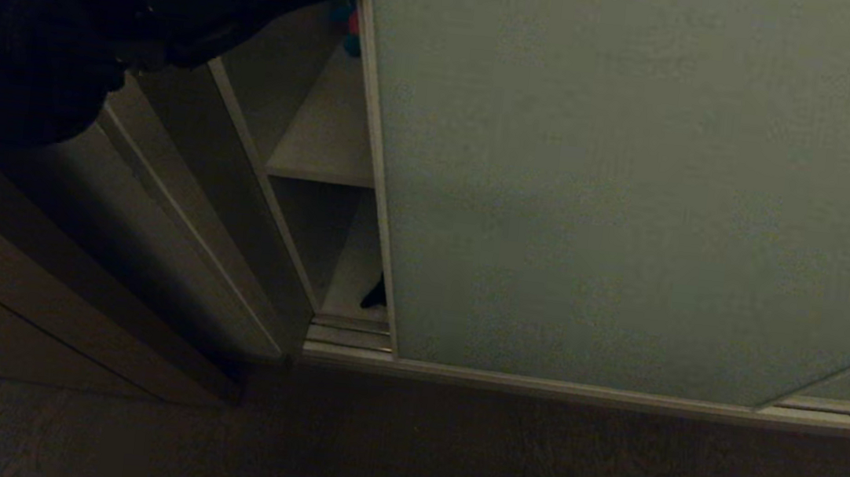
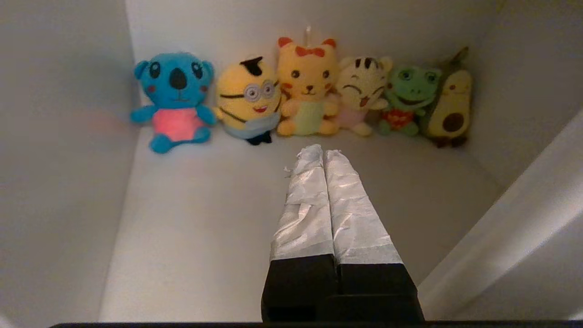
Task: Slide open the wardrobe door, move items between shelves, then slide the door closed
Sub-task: Open the door
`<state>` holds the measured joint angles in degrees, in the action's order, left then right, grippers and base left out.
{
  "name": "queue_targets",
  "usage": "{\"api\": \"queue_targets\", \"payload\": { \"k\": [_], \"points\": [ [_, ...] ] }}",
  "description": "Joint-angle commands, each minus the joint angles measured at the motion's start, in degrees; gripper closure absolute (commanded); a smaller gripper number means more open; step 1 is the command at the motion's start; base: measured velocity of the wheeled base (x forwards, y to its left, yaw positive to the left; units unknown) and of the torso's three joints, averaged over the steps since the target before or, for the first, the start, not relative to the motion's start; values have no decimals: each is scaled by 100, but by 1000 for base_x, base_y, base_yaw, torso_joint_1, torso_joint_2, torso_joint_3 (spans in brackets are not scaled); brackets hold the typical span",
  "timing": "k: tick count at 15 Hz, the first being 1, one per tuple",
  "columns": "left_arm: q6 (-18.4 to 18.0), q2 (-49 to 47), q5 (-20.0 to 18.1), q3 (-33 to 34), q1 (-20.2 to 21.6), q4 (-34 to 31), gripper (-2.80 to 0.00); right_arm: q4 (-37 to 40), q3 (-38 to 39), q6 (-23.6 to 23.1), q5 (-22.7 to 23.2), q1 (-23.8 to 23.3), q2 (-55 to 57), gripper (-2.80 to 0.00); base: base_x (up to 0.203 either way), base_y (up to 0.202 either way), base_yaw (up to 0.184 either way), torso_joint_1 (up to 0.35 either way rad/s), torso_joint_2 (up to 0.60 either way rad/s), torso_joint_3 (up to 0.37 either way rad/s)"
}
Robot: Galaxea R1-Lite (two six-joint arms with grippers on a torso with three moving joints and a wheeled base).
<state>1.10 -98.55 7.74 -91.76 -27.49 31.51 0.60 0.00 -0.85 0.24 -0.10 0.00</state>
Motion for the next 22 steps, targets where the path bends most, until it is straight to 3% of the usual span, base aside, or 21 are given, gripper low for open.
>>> {"api": "queue_targets", "payload": {
  "k": [1, 6, 11, 16, 18, 22],
  "points": [
    [-3, -279, 42, -261, -208, -18, 0, 2, 0, -3, -3, 1, 9, 0, 0, 0, 0, 0, 0, 0],
    [-1, -663, 35, -781, -471, -178, 0, 2, 0, -3, 2, 1, 9, 0, 0, 0, 0, 0, 0, 0],
    [-46, -1279, 72, -1593, -1044, -185, 0, 2, 0, -3, 2, 1, 9, 0, 0, 0, 0, 0, 0, 0],
    [-98, -1630, 87, -1853, -1676, -158, 0, 0, 1, -3, 2, 1, 9, 0, 0, 0, 0, 0, 0, 0],
    [-259, -1689, 113, -1854, -1733, -73, 0, 2, 2, -3, 0, 1, 9, 0, 0, 0, 0, 0, 0, 0],
    [-248, -1333, 449, -1838, -1716, 152, 0, 2, 0, -3, 2, 1, 9, 0, 0, 0, 0, 0, 0, 0]
  ]
}}
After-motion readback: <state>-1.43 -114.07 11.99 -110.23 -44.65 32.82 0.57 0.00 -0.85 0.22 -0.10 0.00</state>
